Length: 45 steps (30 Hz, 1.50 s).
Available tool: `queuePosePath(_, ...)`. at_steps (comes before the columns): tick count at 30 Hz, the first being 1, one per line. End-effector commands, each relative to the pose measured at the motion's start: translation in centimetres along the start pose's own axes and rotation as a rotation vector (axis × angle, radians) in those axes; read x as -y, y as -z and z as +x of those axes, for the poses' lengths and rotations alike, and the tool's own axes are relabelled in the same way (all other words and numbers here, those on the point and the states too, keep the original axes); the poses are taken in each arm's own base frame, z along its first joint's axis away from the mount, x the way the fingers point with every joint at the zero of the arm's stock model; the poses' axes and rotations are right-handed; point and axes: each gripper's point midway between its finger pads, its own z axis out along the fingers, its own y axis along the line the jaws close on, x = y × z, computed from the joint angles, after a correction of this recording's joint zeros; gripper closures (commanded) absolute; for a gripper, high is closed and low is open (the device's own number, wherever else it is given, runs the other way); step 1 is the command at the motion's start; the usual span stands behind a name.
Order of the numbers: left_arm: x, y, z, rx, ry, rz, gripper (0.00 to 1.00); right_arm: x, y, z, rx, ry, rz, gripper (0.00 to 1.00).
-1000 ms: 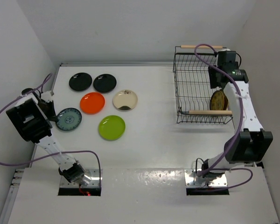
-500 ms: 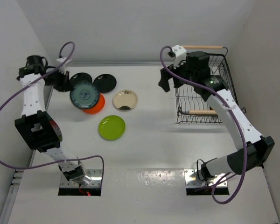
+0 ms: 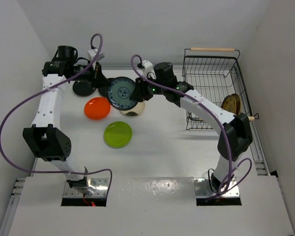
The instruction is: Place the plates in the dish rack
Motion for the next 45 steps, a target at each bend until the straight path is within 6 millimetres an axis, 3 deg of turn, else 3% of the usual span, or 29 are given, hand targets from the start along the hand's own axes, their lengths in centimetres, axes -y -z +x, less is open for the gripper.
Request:
queuePosePath(1, 2.2, 0.3, -2.2, 0.08, -0.023, 0.089, 1.0, -1.3, 0.1, -3.6, 0.128, -0.024, -0.042, 0.71)
queuePosePath(3, 1.7, 0.3, -1.8, 0.061, -0.014, 0.06, 1.0, -1.5, 0.3, -4.2, 0.157, -0.038, -0.045, 1.0)
queuePosePath(5, 0.8, 0.3, -1.7, 0.046, -0.001, 0.012, 0.99, -0.9, 1.3, -4.9, 0.203, -0.048, 0.004, 1.0)
queuePosePath(6, 0.4, 0.4, -1.6, 0.033, 0.028, -0.019, 0.89, -0.5, 1.8, -5.4, 0.229, -0.049, 0.022, 1.0)
queuePosePath(7, -1.0, 0.6, -1.0, -0.001, 0.044, -0.099, 0.57, 0.7, 2.9, -5.9, 0.257, -0.059, 0.079, 1.0)
queuePosePath(8, -2.1, 0.6, -0.9, -0.008, 0.081, -0.157, 0.41, 1.7, 4.0, -6.3, 0.271, -0.057, 0.144, 1.0)
queuePosePath(9, -3.1, 0.8, -0.7, -0.022, 0.097, -0.218, 0.18, 3.0, 5.1, -6.5, 0.271, -0.065, 0.227, 1.0)
queuePosePath(10, -5.5, 1.9, 0.1, -0.062, 0.121, -0.358, 0.08, 3.6, 6.3, -6.9, 0.277, -0.042, 0.276, 1.0)
queuePosePath(11, -6.9, 2.4, 0.4, -0.069, 0.135, -0.439, 0.01, 5.8, 9.2, -9.6, 0.35, -0.036, 0.424, 1.0)
queuePosePath(12, -8.5, 3.7, 0.8, -0.069, 0.19, -0.534, 0.01, 6.6, 10.7, -10.2, 0.36, -0.03, 0.492, 1.0)
queuePosePath(13, -10.5, 5.5, 1.6, -0.097, 0.216, -0.669, 0.01, 8.2, 12.0, -8.0, 0.249, -0.006, 0.579, 1.0)
queuePosePath(14, -11.7, 6.3, 2.3, -0.11, 0.247, -0.734, 0.01, 11.0, 16.1, -10.2, 0.302, -0.011, 0.736, 1.0)
queuePosePath(15, -13.0, 7.1, 3.1, -0.125, 0.271, -0.791, 0.01, 12.1, 17.4, -8.9, 0.239, -0.026, 0.791, 1.0)
queuePosePath(17, -14.8, 9.4, 4.7, -0.159, 0.317, -0.904, 0.01, 16.3, 23.1, -7.0, 0.138, -0.079, 0.985, 1.0)
queuePosePath(19, -15.4, 9.7, 6.5, -0.189, 0.352, -0.919, 0.01, 19.4, 28.4, -5.1, 0.03, -0.08, 1.21, 1.0)
queuePosePath(20, -15.5, 10.0, 7.2, -0.198, 0.368, -0.925, 0.01, 20.1, 29.4, -3.3, -0.067, -0.092, 1.252, 1.0)
queuePosePath(21, -15.3, 9.5, 8.2, -0.216, 0.386, -0.904, 0.01, 22.4, 31.9, -2.2, -0.111, -0.136, 1.341, 1.0)
queuePosePath(24, -15.3, 9.1, 8.8, -0.211, 0.397, -0.879, 0.01, 25.0, 34.4, 1.9, -0.323, -0.2, 1.426, 1.0)
queuePosePath(27, -15.4, 8.7, 9.6, -0.233, 0.403, -0.869, 0.01, 27.2, 35.5, 6.2, -0.517, -0.268, 1.478, 1.0)
queuePosePath(30, -15.4, 8.7, 9.6, -0.233, 0.403, -0.869, 0.01, 28.1, 35.9, 9.0, -0.593, -0.313, 1.471, 1.0)
queuePosePath(33, -15.2, 8.2, 10.2, -0.242, 0.405, -0.843, 0.01, 28.5, 35.0, 10.3, -0.618, -0.326, 1.434, 1.0)
queuePosePath(34, -15.3, 8.0, 10.5, -0.249, 0.411, -0.839, 0.01, 28.9, 35.7, 11.5, -0.642, -0.36, 1.443, 1.0)
queuePosePath(40, -15.5, 8.5, 11.1, -0.264, 0.414, -0.853, 0.01, 29.8, 35.6, 15.6, -0.803, -0.359, 1.461, 1.0)
queuePosePath(45, -15.5, 8.5, 11.1, -0.264, 0.414, -0.853, 0.01, 30.1, 34.7, 17.0, -0.803, -0.365, 1.427, 1.0)
